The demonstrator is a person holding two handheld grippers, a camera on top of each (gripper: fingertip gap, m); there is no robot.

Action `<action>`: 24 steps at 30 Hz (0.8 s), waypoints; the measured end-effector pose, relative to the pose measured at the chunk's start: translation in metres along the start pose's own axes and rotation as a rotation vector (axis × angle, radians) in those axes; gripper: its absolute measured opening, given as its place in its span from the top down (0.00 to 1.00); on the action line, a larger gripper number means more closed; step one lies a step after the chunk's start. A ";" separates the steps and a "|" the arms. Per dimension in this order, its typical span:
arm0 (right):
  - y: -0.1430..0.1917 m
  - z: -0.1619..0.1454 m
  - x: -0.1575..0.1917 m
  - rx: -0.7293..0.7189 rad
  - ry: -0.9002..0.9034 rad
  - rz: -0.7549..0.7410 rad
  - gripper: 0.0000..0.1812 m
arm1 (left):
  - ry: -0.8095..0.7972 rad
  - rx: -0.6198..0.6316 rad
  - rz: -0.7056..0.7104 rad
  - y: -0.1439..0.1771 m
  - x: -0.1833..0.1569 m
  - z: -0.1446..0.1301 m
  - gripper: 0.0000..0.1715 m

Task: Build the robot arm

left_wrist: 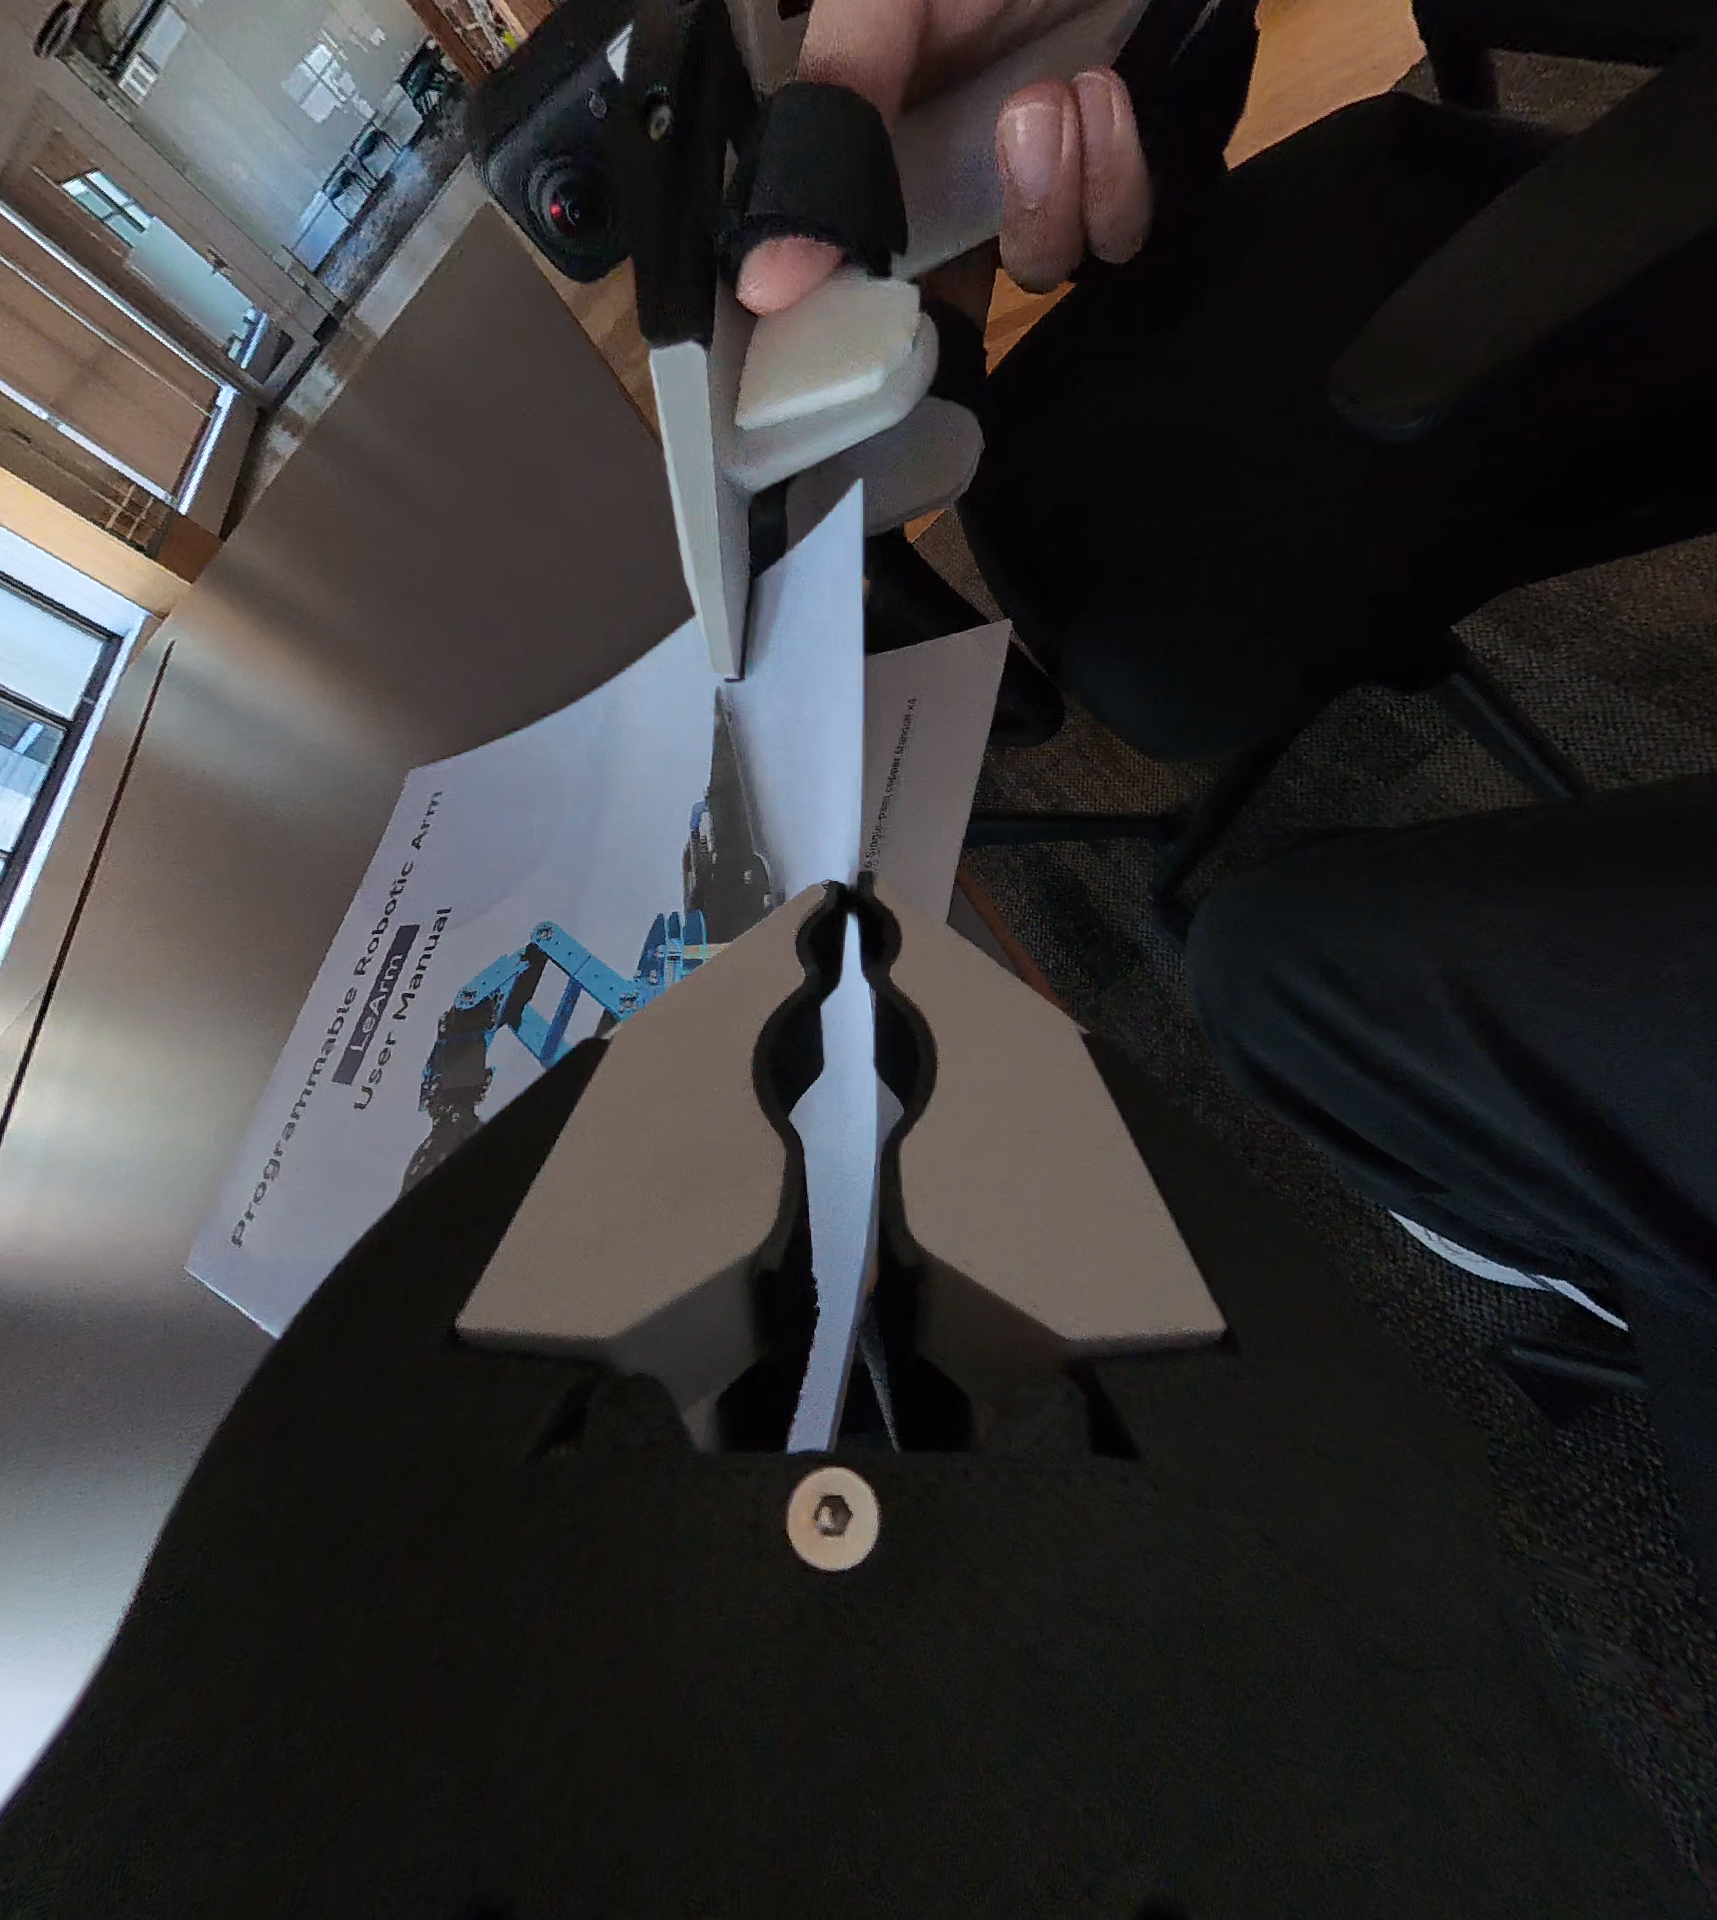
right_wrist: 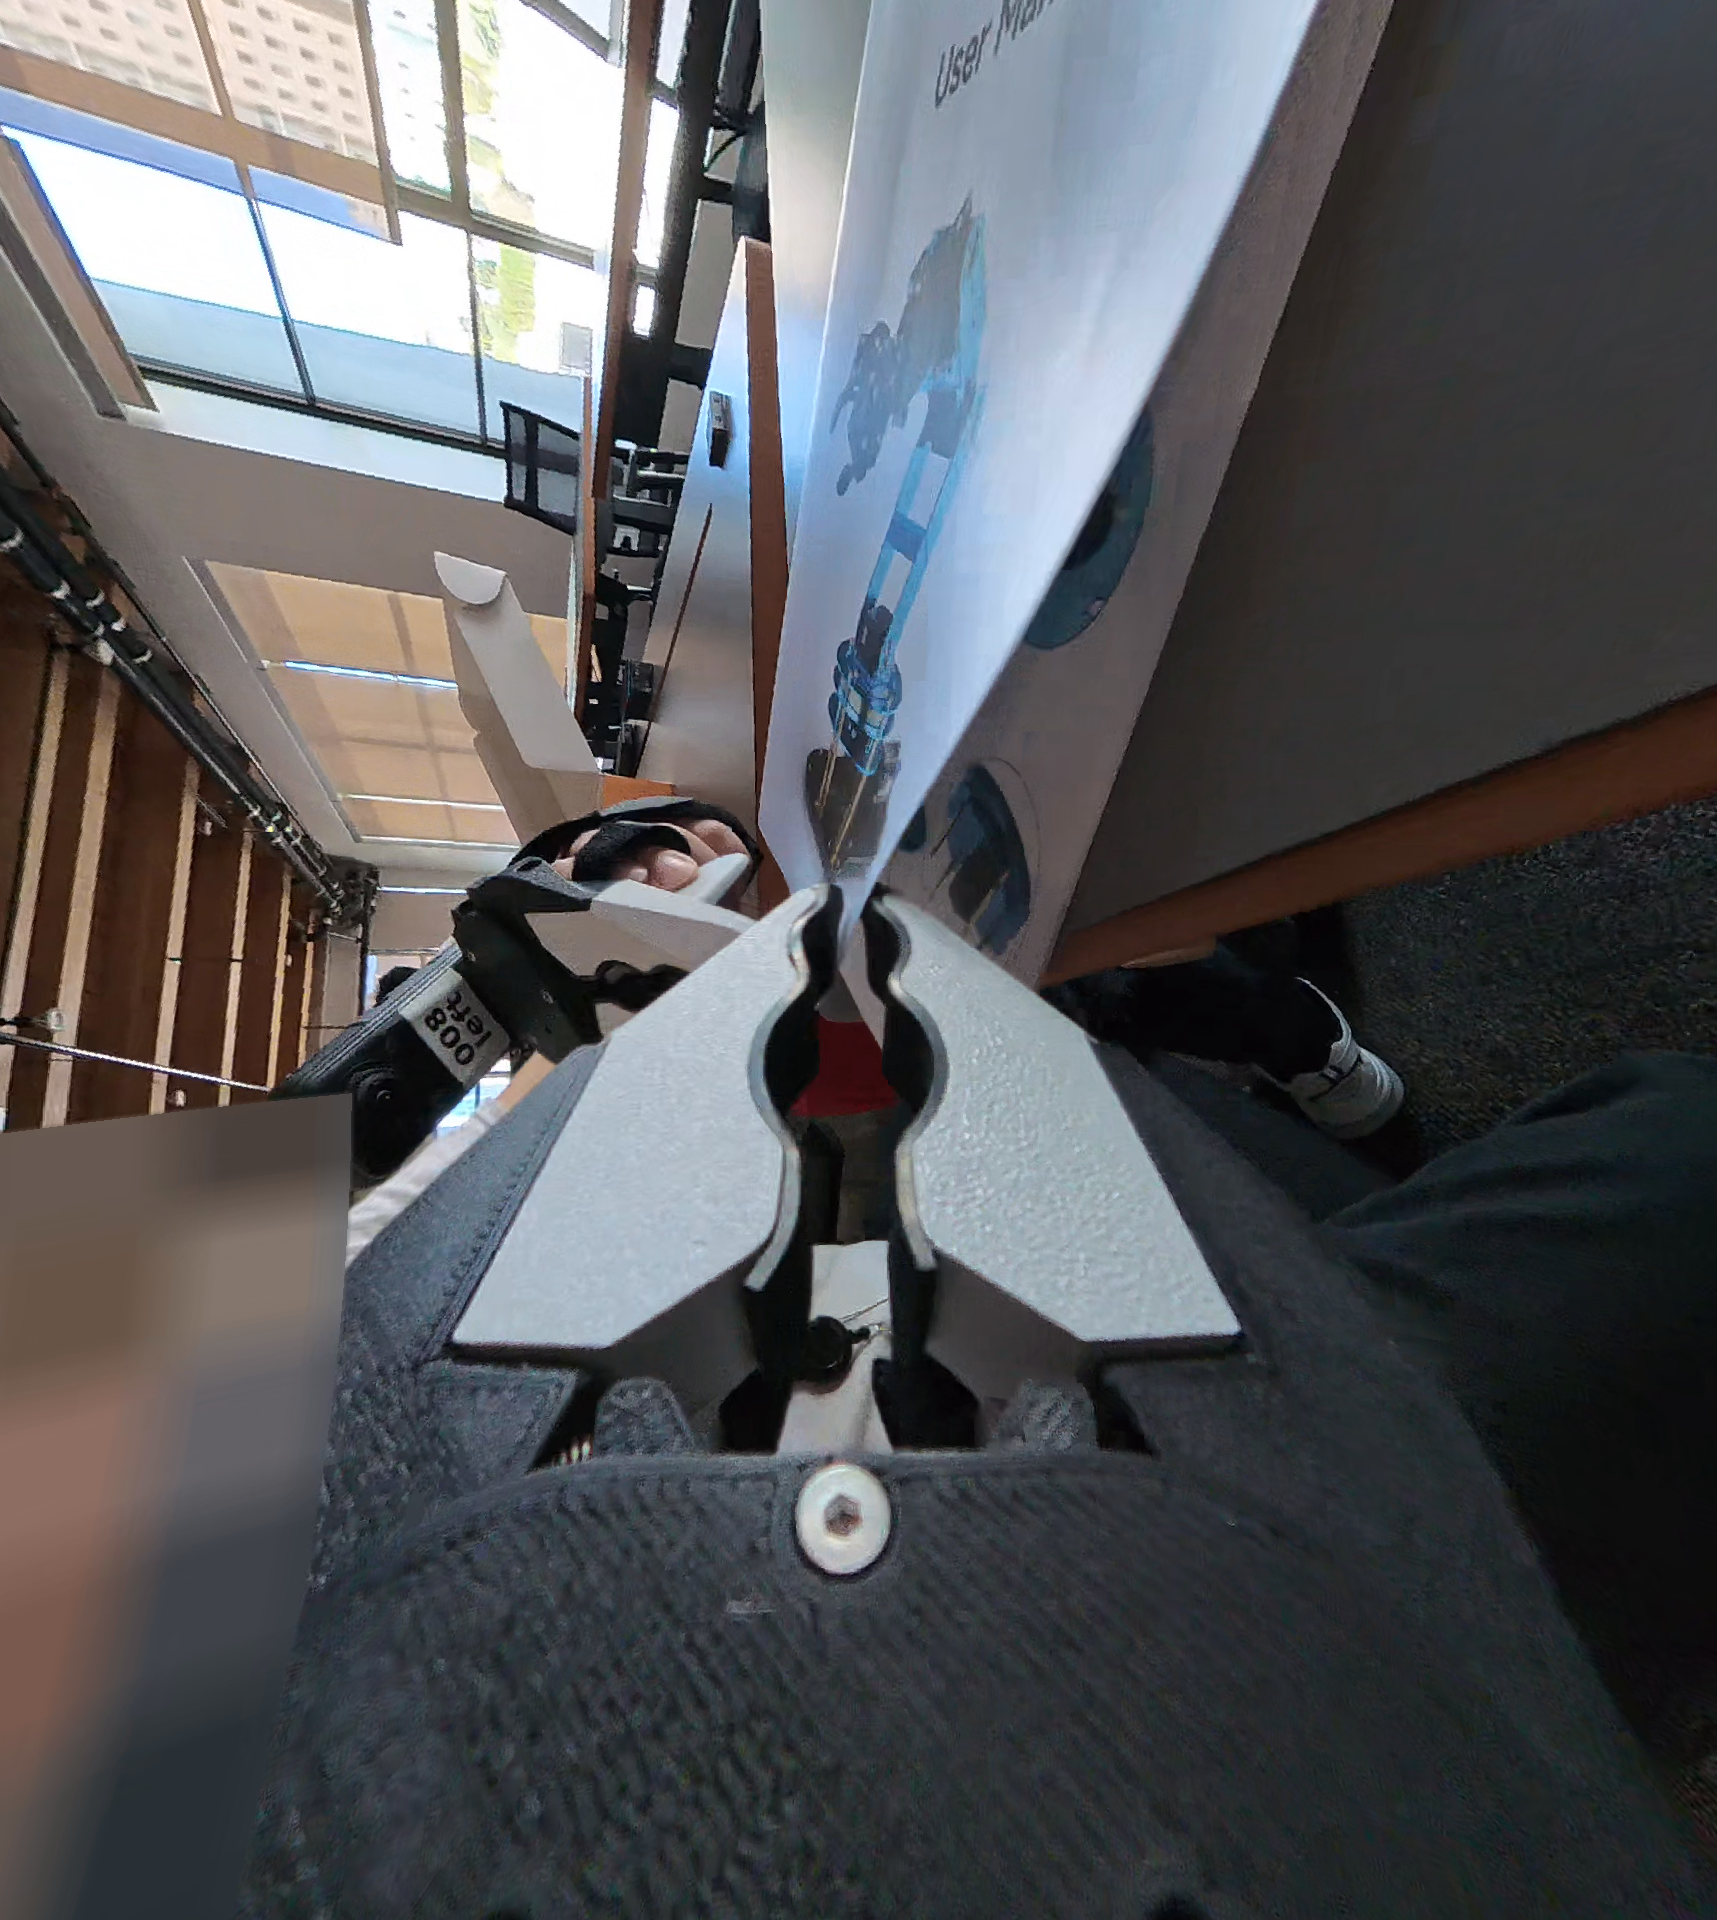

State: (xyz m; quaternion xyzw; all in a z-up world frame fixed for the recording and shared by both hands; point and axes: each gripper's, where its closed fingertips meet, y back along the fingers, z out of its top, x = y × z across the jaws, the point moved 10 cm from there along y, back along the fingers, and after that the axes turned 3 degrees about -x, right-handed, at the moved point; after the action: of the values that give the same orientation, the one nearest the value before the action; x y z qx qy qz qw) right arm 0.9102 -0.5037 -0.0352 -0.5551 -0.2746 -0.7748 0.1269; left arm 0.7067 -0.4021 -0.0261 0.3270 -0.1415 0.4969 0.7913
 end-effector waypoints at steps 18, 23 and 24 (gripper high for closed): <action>-0.001 -0.007 0.004 -0.030 0.024 0.067 1.00 | 0.032 0.095 0.149 -0.013 -0.012 0.011 0.89; 0.002 -0.003 -0.002 -0.030 0.009 0.062 1.00 | 0.023 0.127 0.123 -0.019 -0.010 0.015 0.92; 0.002 -0.002 -0.003 -0.027 0.001 0.066 1.00 | 0.027 0.138 0.107 -0.021 -0.009 0.017 0.91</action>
State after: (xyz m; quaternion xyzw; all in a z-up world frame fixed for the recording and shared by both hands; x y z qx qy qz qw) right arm 0.9107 -0.5069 -0.0376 -0.5653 -0.2455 -0.7741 0.1450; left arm 0.7225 -0.4254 -0.0265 0.3659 -0.1139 0.5514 0.7410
